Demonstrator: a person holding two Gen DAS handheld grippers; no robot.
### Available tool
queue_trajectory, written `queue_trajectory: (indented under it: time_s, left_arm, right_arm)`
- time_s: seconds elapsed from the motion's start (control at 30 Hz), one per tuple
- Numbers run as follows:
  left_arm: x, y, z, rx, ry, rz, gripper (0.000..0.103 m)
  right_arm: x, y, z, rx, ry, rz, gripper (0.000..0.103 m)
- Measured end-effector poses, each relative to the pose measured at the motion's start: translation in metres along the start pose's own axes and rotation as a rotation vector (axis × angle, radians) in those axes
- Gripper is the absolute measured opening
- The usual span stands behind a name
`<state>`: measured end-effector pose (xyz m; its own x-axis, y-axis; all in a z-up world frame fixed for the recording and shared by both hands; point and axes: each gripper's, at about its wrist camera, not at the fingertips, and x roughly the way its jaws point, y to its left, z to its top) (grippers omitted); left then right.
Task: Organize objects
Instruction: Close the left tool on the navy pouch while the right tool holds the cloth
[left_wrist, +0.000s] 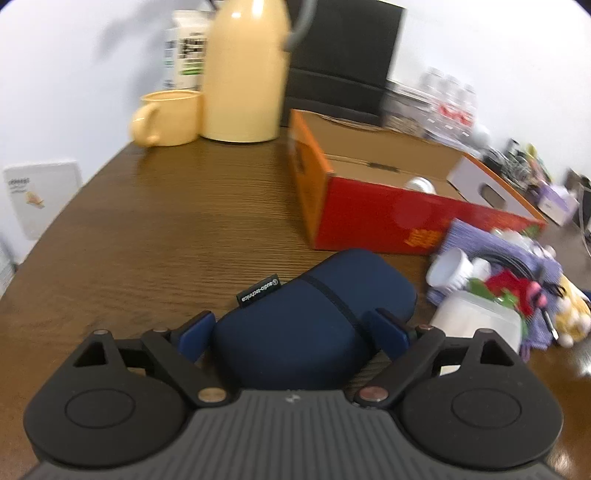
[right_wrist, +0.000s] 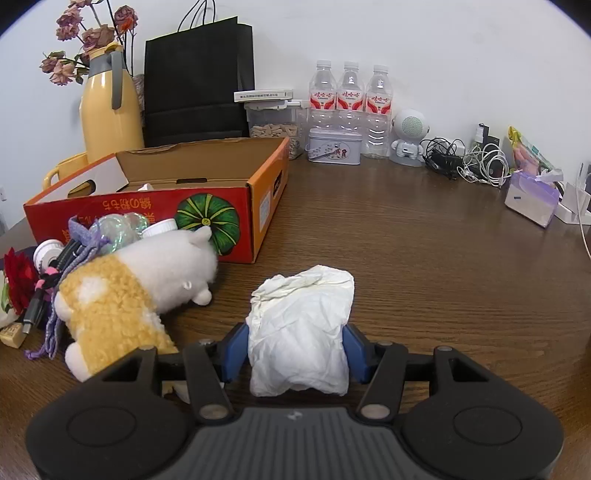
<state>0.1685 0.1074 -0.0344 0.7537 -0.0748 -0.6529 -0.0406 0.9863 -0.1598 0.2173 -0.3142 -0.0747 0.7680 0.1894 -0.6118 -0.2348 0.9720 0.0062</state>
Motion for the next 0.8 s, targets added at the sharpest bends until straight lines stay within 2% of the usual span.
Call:
queue_trajectory:
  time_s: [0.2, 0.27, 0.33, 0.4, 0.57, 0.7, 0.8]
  left_arm:
    - [-0.012, 0.007, -0.003, -0.078, -0.015, 0.085, 0.090]
    - [-0.016, 0.005, -0.002, -0.044, -0.036, 0.081, 0.093]
    - [-0.018, 0.002, 0.003, 0.020, -0.056, 0.060, 0.103]
    - [-0.019, -0.002, 0.007, 0.075, -0.056, 0.030, 0.103]
    - [-0.003, -0.016, 0.016, 0.200, 0.000, 0.021, 0.103]
    - [0.015, -0.013, 0.018, 0.242, 0.067, 0.004, 0.103]
    - [0.025, -0.005, 0.016, 0.223, 0.105, -0.028, 0.103]
  right_arm:
    - [0.000, 0.000, 0.000, -0.001, 0.000, 0.001, 0.055]
    - [0.000, 0.000, 0.000, 0.001, 0.000, 0.003, 0.055]
    - [0.000, 0.000, 0.000, 0.001, 0.000, 0.002, 0.055]
    - [0.000, 0.000, 0.000, 0.001, 0.000, 0.002, 0.055]
    - [0.000, 0.000, 0.000, 0.001, 0.000, 0.002, 0.055]
    - [0.000, 0.000, 0.001, 0.001, 0.000, 0.003, 0.055]
    - [0.000, 0.000, 0.000, 0.001, 0.000, 0.003, 0.055]
